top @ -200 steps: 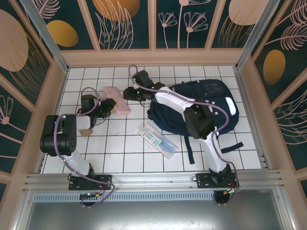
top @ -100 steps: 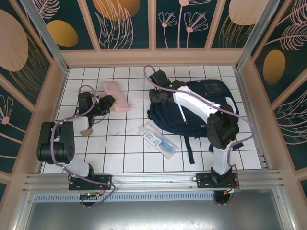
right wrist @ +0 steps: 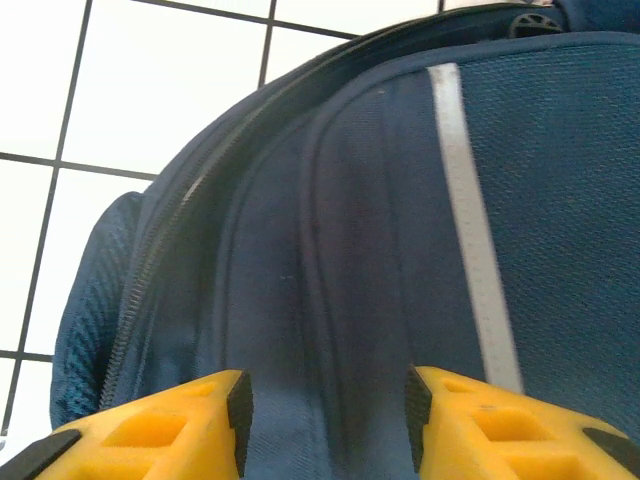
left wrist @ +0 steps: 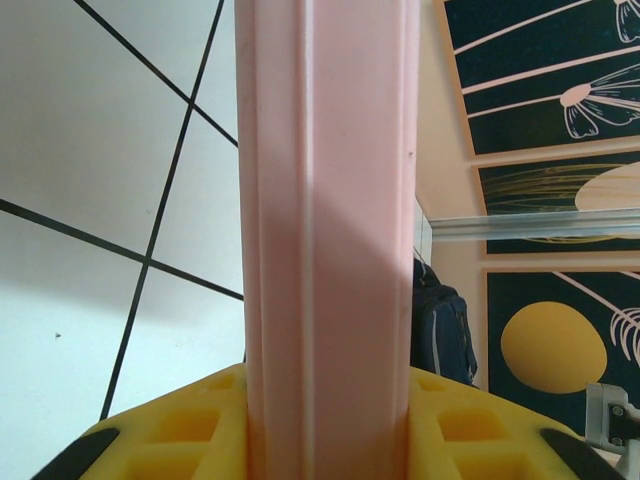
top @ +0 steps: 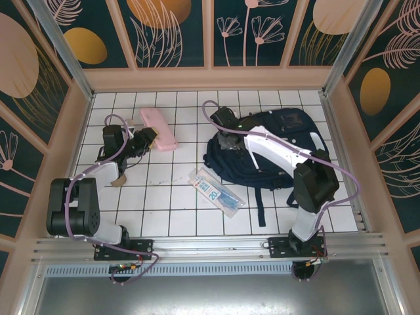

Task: Pack the student bag
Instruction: Open the student bag at the middle-right of the table.

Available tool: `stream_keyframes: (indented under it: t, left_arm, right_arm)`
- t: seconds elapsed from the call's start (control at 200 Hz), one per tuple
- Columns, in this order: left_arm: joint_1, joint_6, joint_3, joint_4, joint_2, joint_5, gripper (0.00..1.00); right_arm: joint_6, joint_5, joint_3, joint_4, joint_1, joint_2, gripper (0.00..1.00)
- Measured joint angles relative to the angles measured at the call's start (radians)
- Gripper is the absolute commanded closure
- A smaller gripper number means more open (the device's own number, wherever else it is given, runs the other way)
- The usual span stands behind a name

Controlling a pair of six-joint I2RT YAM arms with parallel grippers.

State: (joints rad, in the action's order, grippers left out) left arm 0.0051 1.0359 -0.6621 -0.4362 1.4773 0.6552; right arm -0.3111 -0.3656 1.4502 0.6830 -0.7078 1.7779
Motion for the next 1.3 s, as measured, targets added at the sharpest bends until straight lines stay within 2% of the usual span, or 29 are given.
stream_keyframes:
  t: [0.33, 0.455, 0.735, 0.951, 1.071, 1.191, 1.301]
  left_arm:
    - [-0.004, 0.002, 0.002, 0.003, -0.02, 0.01, 0.68]
    - [-0.014, 0.006, 0.005, 0.003, -0.02, 0.011, 0.68]
    - [-0.051, 0.016, 0.006, 0.003, -0.031, 0.014, 0.68]
    - [-0.068, 0.019, 0.015, 0.002, -0.044, 0.013, 0.68]
    - [-0.076, 0.023, 0.019, 0.002, -0.045, 0.013, 0.68]
    - [-0.09, 0.027, 0.021, 0.003, -0.053, 0.013, 0.68]
    - [-0.111, 0.039, 0.021, 0.002, -0.06, 0.009, 0.68]
  right_arm:
    - [0.018, 0.048, -0.076, -0.014, 0.061, -0.021, 0.58]
    - [0.027, 0.066, -0.085, -0.027, 0.063, -0.016, 0.63]
    - [0.037, 0.068, -0.074, -0.029, 0.045, -0.004, 0.55]
    - [0.036, 0.072, -0.049, -0.028, 0.009, -0.004, 0.57]
    - [0.036, 0.071, -0.058, -0.031, 0.009, -0.003, 0.63]
    - [0.032, 0.067, -0.09, -0.032, 0.018, 0.0, 0.75]
    - [0.044, 0.068, -0.103, -0.042, 0.026, 0.003, 0.99]
